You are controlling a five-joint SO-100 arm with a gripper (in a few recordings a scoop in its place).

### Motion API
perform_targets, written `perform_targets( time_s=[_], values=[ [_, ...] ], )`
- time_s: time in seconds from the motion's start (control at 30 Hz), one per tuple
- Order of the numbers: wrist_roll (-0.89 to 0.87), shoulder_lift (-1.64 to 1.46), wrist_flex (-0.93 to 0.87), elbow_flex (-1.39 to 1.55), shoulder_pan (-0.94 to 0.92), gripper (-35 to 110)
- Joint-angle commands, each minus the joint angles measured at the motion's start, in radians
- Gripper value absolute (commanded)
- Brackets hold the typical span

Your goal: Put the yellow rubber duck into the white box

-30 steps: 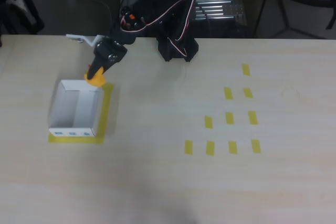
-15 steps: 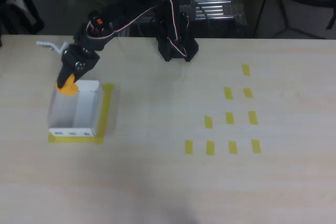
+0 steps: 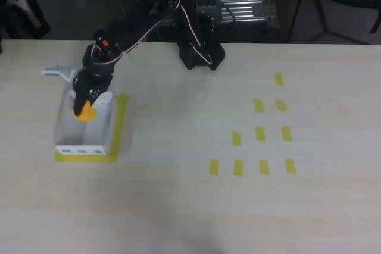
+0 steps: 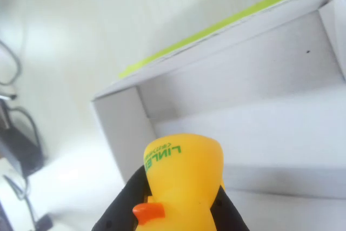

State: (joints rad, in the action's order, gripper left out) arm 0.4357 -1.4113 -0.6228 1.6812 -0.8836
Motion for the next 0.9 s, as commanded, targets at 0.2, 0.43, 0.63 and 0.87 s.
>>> perform_targets(
  time_s=[0.2,0.43,0.63,0.87],
  values=[
    [0.06,0.009,0.058,-0.032,-0.049,8],
    [0.101,0.044,0.123,-0.009,-0.06,12],
    [0.101,0.049,0.135,-0.006,-0.061,18],
    [0.123,0.049,0.144,0.005,-0.057,19]
  ],
)
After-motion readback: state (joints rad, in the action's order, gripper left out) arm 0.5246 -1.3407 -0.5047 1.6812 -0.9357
